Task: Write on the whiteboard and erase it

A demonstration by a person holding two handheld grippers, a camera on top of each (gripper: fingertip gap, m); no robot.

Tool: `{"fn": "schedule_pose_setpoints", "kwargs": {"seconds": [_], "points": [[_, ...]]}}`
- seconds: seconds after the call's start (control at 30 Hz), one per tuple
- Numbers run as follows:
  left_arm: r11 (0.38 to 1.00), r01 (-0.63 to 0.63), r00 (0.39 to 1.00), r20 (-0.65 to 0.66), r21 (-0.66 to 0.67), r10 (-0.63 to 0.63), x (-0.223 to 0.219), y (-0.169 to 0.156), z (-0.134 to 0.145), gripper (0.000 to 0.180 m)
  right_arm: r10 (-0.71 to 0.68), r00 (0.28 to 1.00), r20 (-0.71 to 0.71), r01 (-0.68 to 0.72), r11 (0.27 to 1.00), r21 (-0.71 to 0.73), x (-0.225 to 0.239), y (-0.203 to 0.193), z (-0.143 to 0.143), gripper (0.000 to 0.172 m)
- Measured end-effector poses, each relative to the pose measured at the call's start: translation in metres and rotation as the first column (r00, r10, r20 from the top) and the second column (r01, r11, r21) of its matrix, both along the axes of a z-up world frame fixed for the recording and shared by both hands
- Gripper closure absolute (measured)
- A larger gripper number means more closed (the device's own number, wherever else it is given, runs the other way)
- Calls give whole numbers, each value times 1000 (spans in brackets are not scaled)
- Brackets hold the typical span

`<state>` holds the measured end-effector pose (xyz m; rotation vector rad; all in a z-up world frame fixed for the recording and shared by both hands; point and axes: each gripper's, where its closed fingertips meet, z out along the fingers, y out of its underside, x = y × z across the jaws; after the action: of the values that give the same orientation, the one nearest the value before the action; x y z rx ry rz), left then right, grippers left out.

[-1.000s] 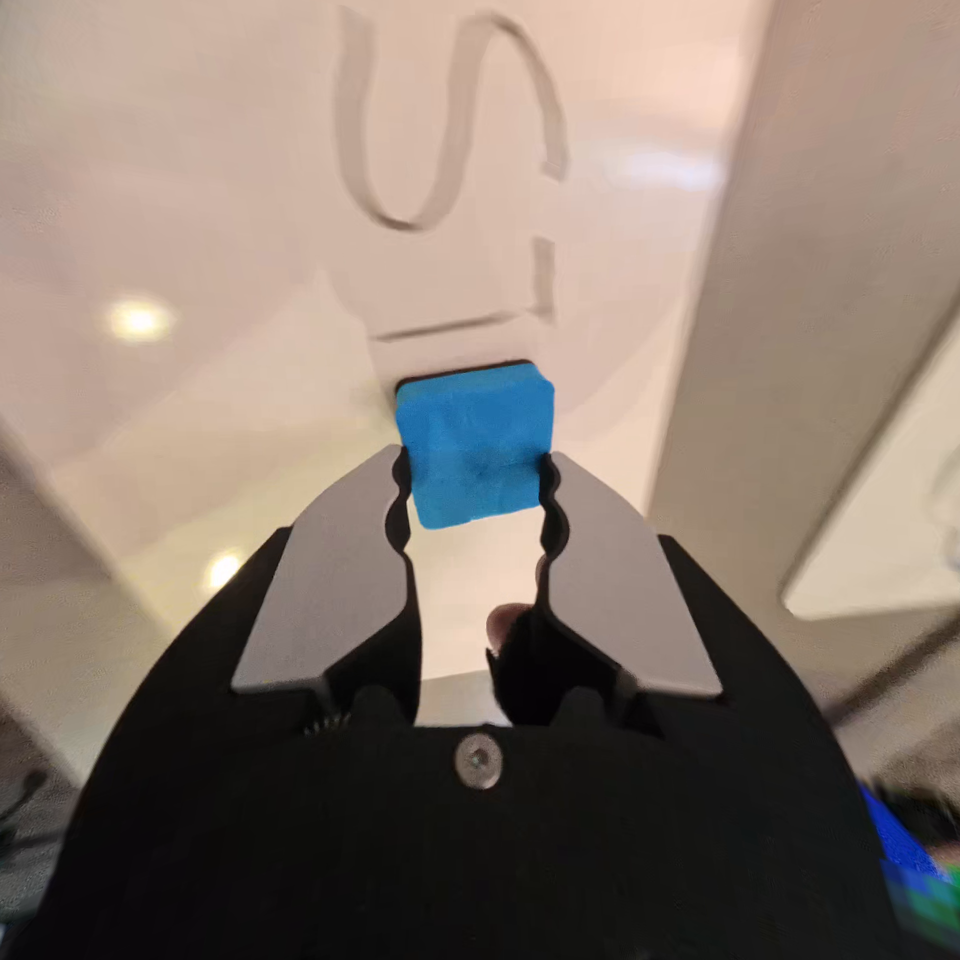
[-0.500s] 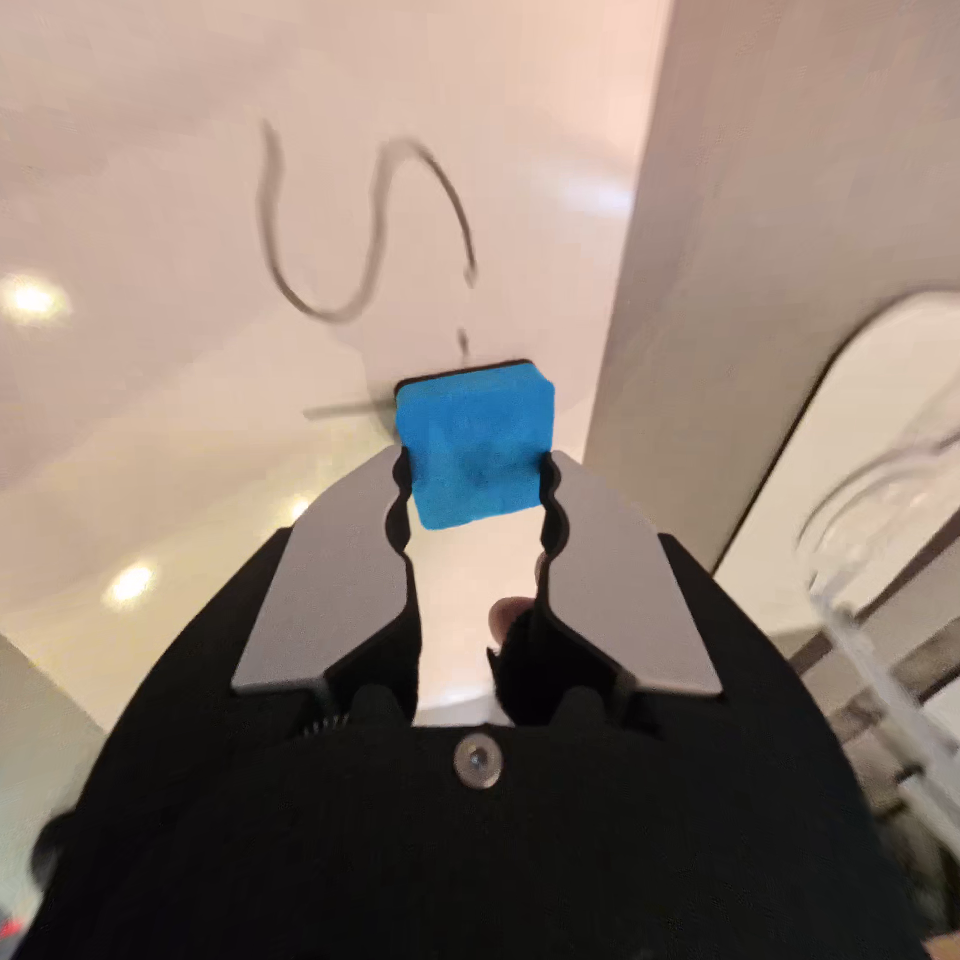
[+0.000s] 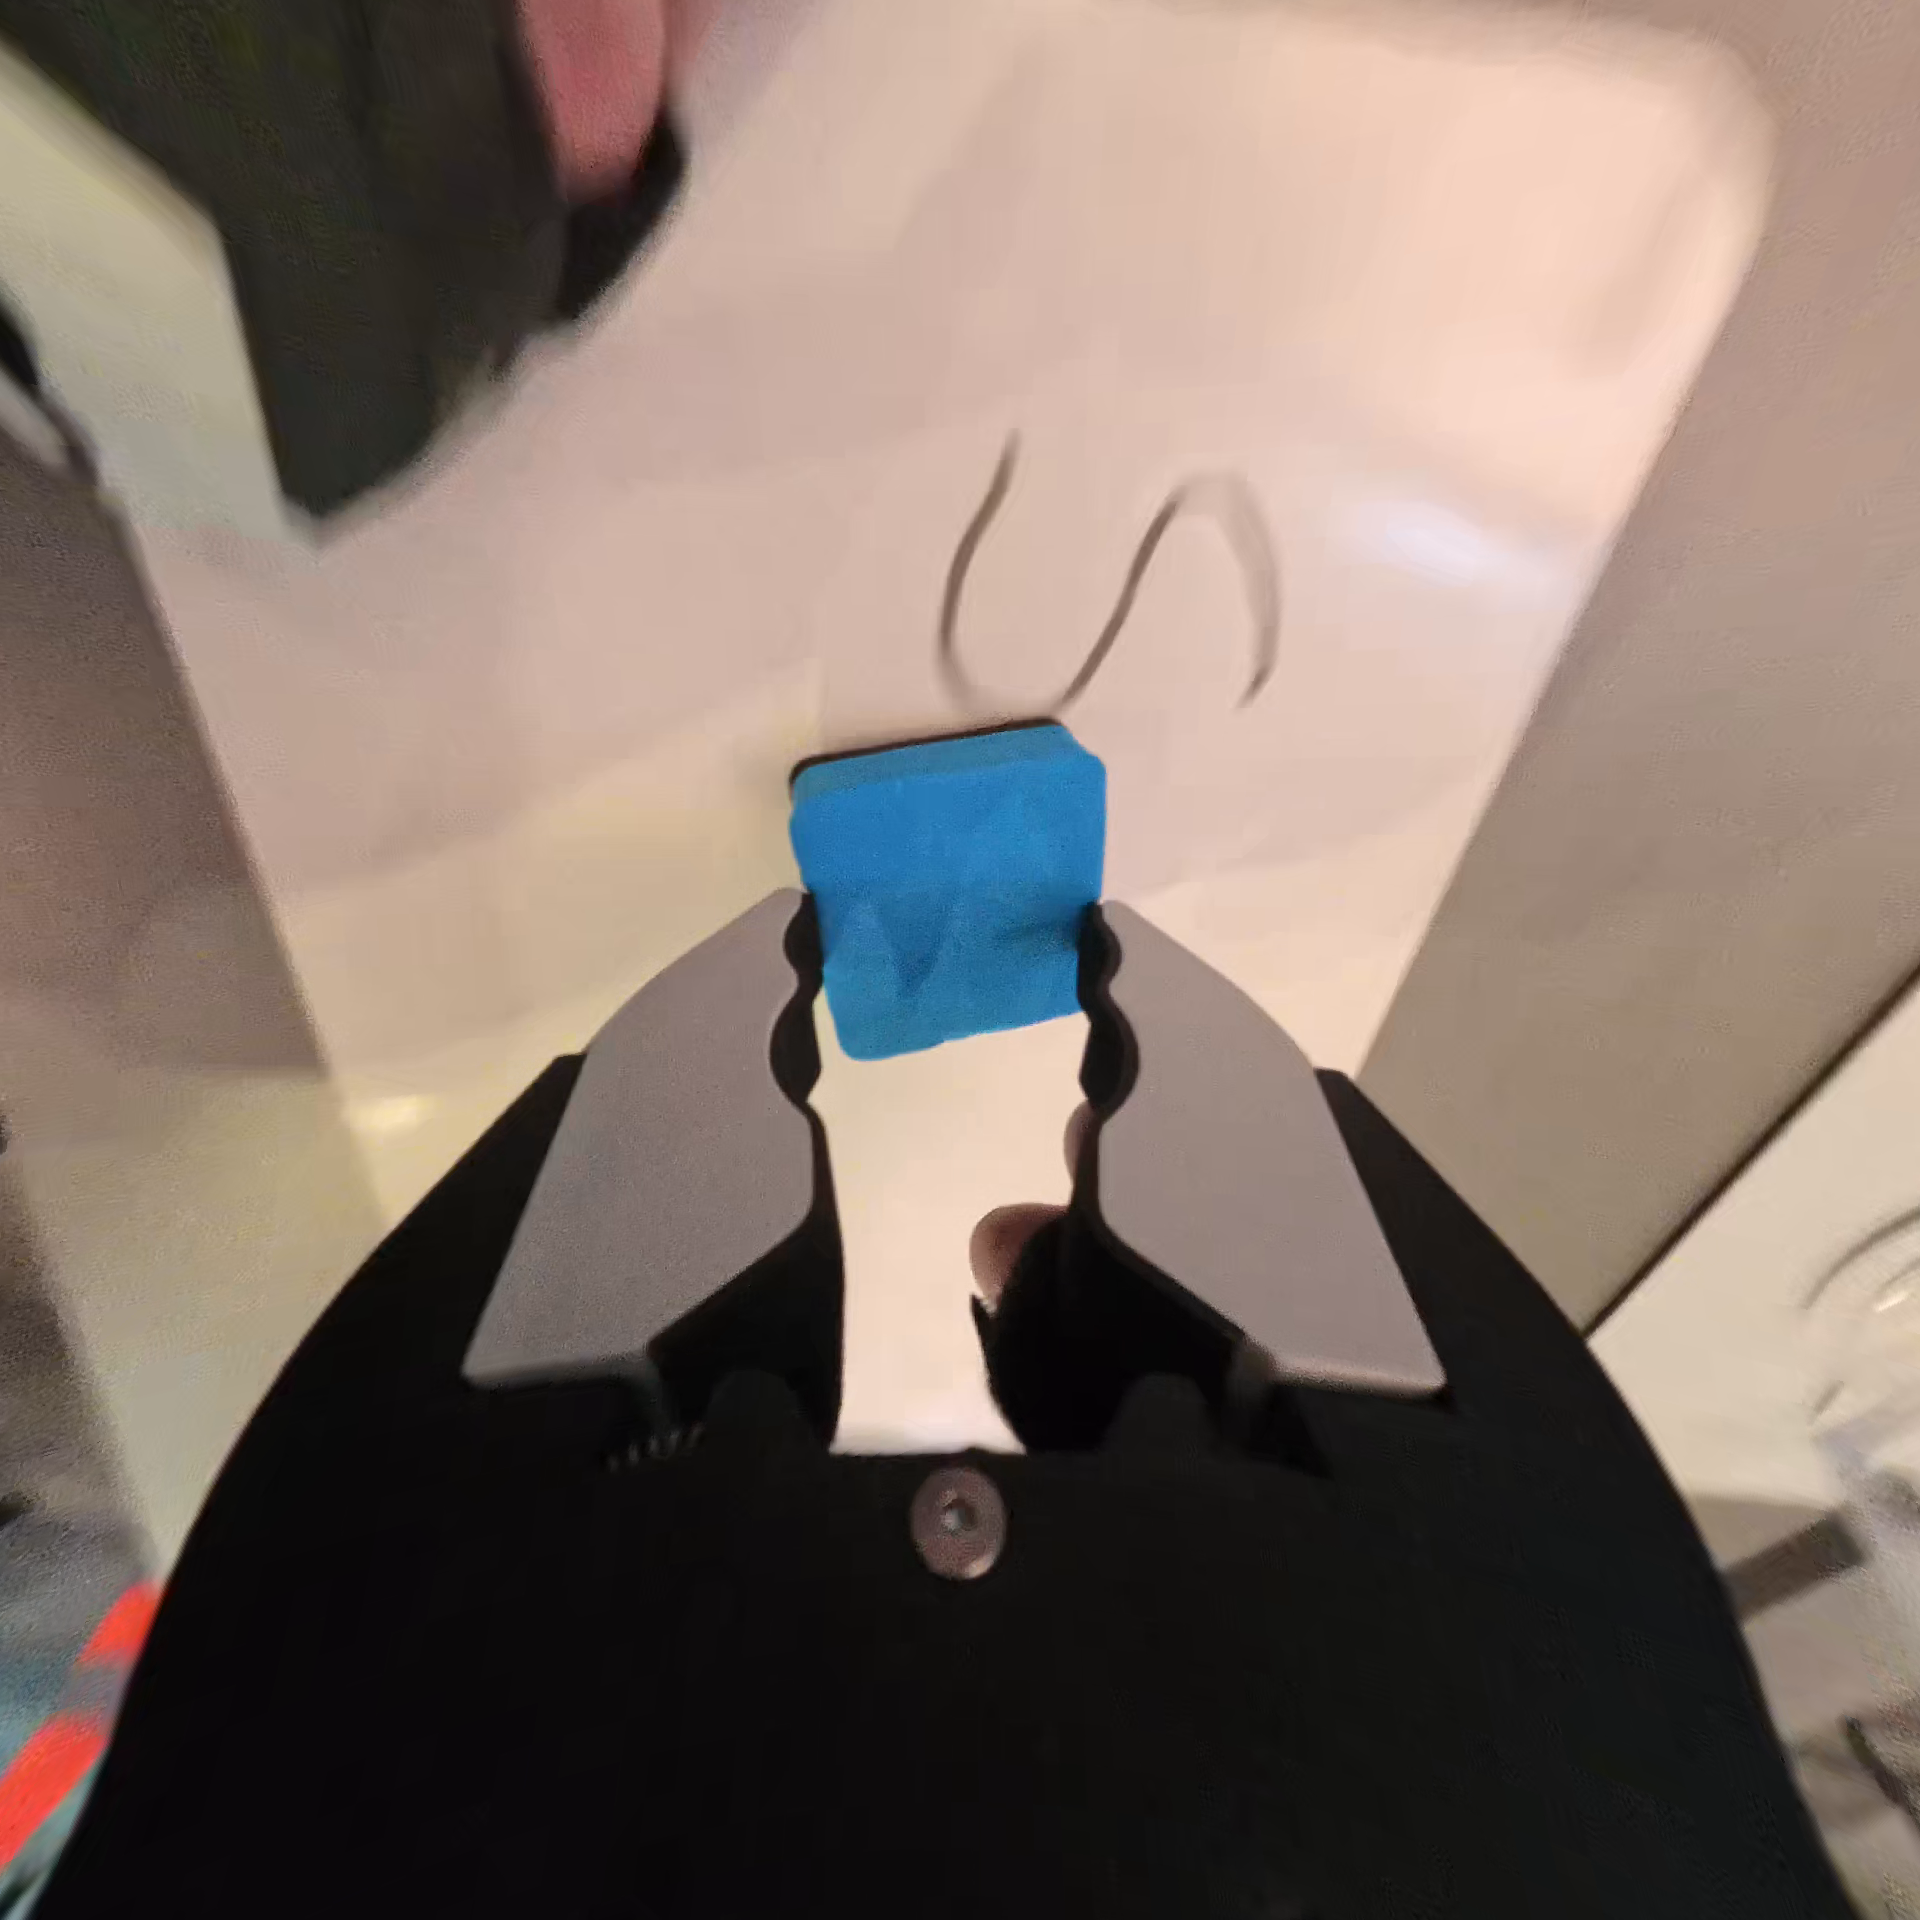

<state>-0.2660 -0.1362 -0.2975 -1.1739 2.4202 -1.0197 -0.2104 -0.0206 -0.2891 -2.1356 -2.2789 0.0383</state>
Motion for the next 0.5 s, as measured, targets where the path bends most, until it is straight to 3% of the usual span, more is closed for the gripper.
{"fn": "schedule_pose_setpoints", "kwargs": {"seconds": [0.03,0.17,0.3,0.37,0.43,0.5], "points": [[1000,0,1000,-2,-2,0,0,0,0,180,-30,998,59,29,1000,12,19,1,0,123],[1000,1,1000,-5,-5,-1,0,0,0,180,22,1000,-22,-16,972,235,-4,24,-4,122],[1000,-1,1000,1,3,1,1,0,0,180,17,1000,-22,-16,999,40,16,-14,-1,123],[1000,-1,1000,-4,-5,1,1,0,0,180,-9,995,100,-8,985,175,43,18,-2,122],[1000,1,1000,1,2,-1,2,0,1,180,-1,1000,11,-2,968,252,16,31,-3,123],[1000,-1,1000,4,5,1,2,0,1,180,61,995,-73,-51,990,128,-8,3,-2,123]]}}
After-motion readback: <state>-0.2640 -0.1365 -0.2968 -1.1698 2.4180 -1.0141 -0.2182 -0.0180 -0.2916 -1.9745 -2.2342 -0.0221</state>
